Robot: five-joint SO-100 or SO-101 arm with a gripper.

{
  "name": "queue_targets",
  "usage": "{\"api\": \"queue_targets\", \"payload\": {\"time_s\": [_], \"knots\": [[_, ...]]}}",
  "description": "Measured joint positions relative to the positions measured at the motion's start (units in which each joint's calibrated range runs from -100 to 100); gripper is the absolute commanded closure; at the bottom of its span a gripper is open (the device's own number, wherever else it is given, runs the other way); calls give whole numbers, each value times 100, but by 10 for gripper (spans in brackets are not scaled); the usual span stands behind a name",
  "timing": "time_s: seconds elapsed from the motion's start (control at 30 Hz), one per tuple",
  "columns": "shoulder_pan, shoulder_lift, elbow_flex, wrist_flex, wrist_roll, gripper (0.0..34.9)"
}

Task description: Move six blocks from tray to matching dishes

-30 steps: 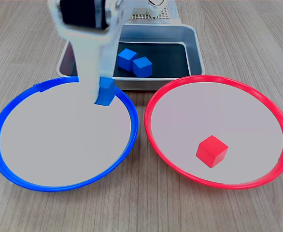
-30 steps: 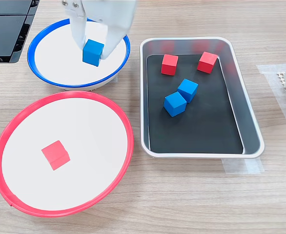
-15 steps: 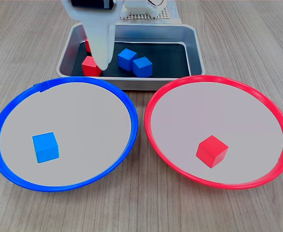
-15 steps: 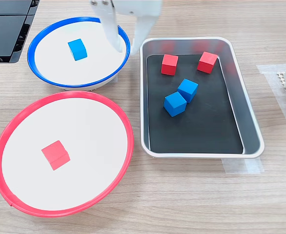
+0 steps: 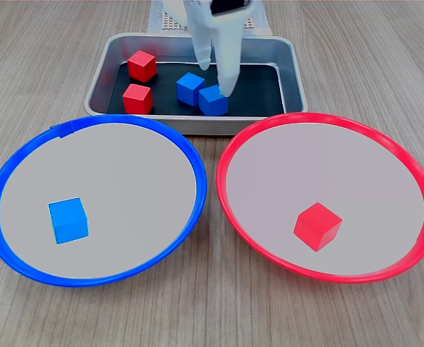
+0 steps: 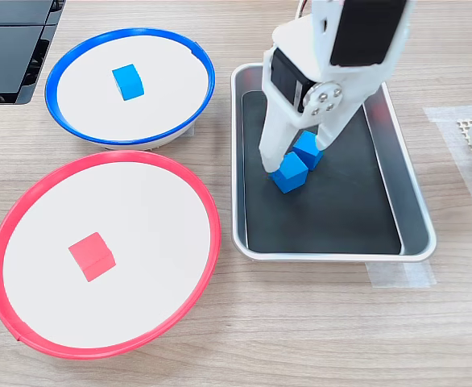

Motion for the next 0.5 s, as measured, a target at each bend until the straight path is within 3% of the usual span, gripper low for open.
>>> {"api": "queue_targets", "payload": {"time_s": [0.2, 0.4, 0.43, 0.5], "knots": [[-195, 307, 36, -188, 234, 201], [-212, 554, 45, -424, 332, 190], [-195, 588, 45, -481, 357, 197], [-142, 725, 45, -628, 400, 255]]}}
